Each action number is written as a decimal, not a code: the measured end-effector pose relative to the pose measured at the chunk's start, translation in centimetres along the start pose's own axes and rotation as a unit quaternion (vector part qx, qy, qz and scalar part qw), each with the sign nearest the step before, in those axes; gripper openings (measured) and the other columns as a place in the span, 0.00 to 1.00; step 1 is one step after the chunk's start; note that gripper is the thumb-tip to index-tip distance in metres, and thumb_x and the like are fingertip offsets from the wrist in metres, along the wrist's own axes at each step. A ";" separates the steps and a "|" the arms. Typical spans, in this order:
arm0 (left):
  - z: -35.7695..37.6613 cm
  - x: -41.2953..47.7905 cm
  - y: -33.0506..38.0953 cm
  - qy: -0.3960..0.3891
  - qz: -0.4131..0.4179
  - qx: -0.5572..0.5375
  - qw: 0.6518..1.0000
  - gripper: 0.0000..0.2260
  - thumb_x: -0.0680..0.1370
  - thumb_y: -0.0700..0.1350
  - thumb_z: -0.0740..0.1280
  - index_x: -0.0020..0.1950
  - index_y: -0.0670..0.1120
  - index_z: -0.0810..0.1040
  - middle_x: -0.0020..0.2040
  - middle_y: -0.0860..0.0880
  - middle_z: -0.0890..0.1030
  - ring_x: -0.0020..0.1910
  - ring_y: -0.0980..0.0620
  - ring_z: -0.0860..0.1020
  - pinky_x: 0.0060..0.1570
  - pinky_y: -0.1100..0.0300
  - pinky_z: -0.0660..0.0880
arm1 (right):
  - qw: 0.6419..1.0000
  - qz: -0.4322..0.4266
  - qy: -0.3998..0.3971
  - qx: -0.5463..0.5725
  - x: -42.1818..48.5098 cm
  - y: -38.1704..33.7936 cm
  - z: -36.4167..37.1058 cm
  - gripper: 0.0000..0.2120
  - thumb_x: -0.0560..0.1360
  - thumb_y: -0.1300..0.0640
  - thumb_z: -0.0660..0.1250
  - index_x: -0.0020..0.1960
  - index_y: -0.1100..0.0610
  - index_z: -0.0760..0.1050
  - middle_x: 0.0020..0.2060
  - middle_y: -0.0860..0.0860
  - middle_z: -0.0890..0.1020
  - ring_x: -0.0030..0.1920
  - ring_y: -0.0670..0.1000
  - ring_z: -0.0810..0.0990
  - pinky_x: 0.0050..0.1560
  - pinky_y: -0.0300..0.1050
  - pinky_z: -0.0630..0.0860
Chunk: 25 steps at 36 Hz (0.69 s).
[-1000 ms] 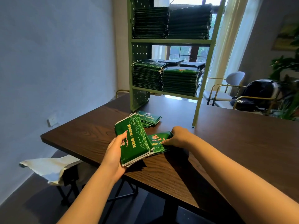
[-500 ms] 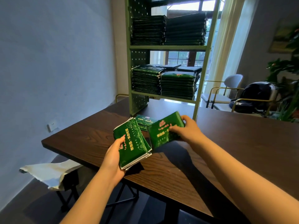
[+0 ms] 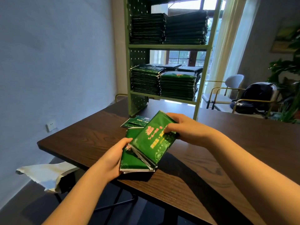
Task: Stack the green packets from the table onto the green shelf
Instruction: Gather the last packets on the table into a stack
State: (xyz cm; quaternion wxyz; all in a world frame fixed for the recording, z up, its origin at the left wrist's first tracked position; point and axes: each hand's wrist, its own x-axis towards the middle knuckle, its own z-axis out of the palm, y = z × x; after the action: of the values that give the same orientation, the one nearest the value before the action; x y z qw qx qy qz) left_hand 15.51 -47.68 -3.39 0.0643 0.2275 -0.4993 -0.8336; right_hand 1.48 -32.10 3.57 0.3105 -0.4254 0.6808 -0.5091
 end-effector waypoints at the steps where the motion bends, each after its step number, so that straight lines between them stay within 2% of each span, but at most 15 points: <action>1: 0.0 0.0 0.3 -0.006 -0.008 0.001 1.000 0.17 0.81 0.48 0.58 0.47 0.39 0.82 0.41 0.39 0.84 0.36 0.44 0.84 0.38 0.52 0.82 | 0.999 -0.004 -0.011 -0.046 0.1 -0.2 0.1 0.11 0.77 0.69 0.60 0.56 0.59 0.72 0.44 0.53 0.79 0.44 0.48 0.80 0.46 0.39 0.78; 4: 0.2 0.0 1.0 -0.016 -0.003 0.028 0.999 0.17 0.82 0.49 0.57 0.49 0.41 0.82 0.44 0.40 0.85 0.38 0.44 0.84 0.47 0.51 0.79 | 0.990 -0.028 -0.021 -0.140 0.7 -0.8 0.6 0.13 0.76 0.67 0.63 0.59 0.57 0.72 0.47 0.49 0.80 0.44 0.42 0.80 0.47 0.37 0.78; 6: 0.2 0.2 1.5 -0.019 0.006 0.035 0.999 0.17 0.82 0.52 0.58 0.51 0.42 0.81 0.46 0.40 0.85 0.40 0.44 0.84 0.50 0.50 0.77 | 0.982 -0.048 -0.022 -0.181 1.4 -1.1 1.2 0.12 0.76 0.67 0.64 0.58 0.57 0.73 0.46 0.48 0.80 0.44 0.41 0.80 0.48 0.37 0.78; 9: 0.2 0.4 2.1 -0.037 0.034 0.061 0.997 0.18 0.79 0.55 0.60 0.56 0.43 0.80 0.48 0.41 0.85 0.41 0.46 0.84 0.48 0.51 0.78 | 0.970 -0.076 -0.009 -0.229 2.6 -1.2 2.2 0.12 0.75 0.66 0.66 0.58 0.58 0.74 0.46 0.48 0.80 0.46 0.45 0.79 0.52 0.42 0.78; 13: -0.5 0.7 2.6 -0.041 0.091 0.118 0.988 0.21 0.69 0.53 0.67 0.58 0.44 0.79 0.46 0.43 0.85 0.40 0.48 0.84 0.42 0.55 0.81 | 0.955 -0.110 0.027 -0.274 4.4 -0.4 3.2 0.16 0.73 0.64 0.69 0.61 0.59 0.75 0.52 0.53 0.81 0.51 0.51 0.80 0.56 0.49 0.77; 16: -1.3 1.4 2.9 -0.008 0.123 0.143 0.982 0.14 0.74 0.46 0.68 0.58 0.43 0.78 0.43 0.45 0.85 0.39 0.50 0.84 0.40 0.56 0.79 | 0.951 -0.137 0.048 -0.274 5.8 0.1 3.4 0.19 0.74 0.62 0.69 0.64 0.57 0.74 0.56 0.50 0.80 0.55 0.48 0.78 0.59 0.44 0.74; 18: -1.8 2.0 3.1 0.025 0.136 0.124 0.983 0.09 0.78 0.43 0.66 0.56 0.42 0.78 0.40 0.46 0.85 0.36 0.50 0.83 0.38 0.58 0.79 | 0.949 -0.150 0.086 -0.262 6.9 0.5 3.3 0.16 0.75 0.60 0.67 0.63 0.57 0.74 0.54 0.49 0.79 0.54 0.47 0.77 0.58 0.43 0.73; 21: -2.9 2.9 3.7 0.088 0.153 0.047 0.983 0.07 0.78 0.44 0.66 0.52 0.42 0.79 0.37 0.44 0.85 0.32 0.49 0.83 0.33 0.58 0.80 | 0.943 -0.146 0.155 -0.254 8.9 1.5 2.8 0.12 0.78 0.59 0.63 0.61 0.58 0.75 0.50 0.50 0.79 0.51 0.50 0.77 0.57 0.46 0.74; 25: -4.3 4.1 4.5 0.144 0.172 -0.032 0.974 0.09 0.78 0.47 0.67 0.54 0.43 0.79 0.38 0.44 0.85 0.34 0.47 0.84 0.35 0.54 0.81 | 0.922 -0.068 0.194 -0.328 11.2 3.7 1.5 0.13 0.80 0.59 0.59 0.62 0.60 0.75 0.58 0.55 0.79 0.56 0.53 0.76 0.54 0.41 0.69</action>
State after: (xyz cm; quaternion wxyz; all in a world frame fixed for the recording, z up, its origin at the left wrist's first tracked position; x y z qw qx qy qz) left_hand 13.23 -54.75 -2.53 0.2852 0.2538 -0.4898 -0.7838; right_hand -3.17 -42.36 -0.34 -0.0192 -0.4415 0.8261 -0.3498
